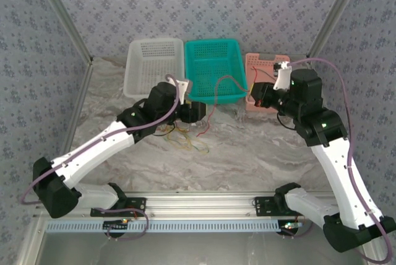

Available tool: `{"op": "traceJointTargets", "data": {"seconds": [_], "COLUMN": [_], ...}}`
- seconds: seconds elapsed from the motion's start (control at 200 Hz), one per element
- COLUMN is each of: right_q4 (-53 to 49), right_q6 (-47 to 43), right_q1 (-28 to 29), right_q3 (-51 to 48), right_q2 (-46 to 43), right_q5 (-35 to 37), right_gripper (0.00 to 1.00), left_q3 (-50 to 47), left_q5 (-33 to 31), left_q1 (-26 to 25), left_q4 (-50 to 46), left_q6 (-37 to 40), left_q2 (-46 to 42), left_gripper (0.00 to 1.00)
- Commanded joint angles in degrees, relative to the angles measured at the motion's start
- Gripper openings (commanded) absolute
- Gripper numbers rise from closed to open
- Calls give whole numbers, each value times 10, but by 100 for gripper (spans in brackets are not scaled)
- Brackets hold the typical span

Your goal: Untangle the cables

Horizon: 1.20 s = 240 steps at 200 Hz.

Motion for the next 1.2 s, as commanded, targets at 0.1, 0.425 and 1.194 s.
{"op": "traceJointTargets", "data": {"seconds": [0.1,0.425,1.194], "right_q4": [-5,-1,175], "right_q6": [-25,-9,165], "right_q1": [-2,-1,-149], "right_q3": [12,-5,85], "right_q2": [5,0,124], "right_q5": [-98,-125,13], "right_gripper": [0,0,0], "left_q3": [37,65,10], "left_q5": [19,-22,-54], "left_q1": [-17,-23,-148], "left_q4": [44,60,43], "left_q6": [72,103,211], "left_q2": [32,94,107], "left_gripper": [73,67,0]}}
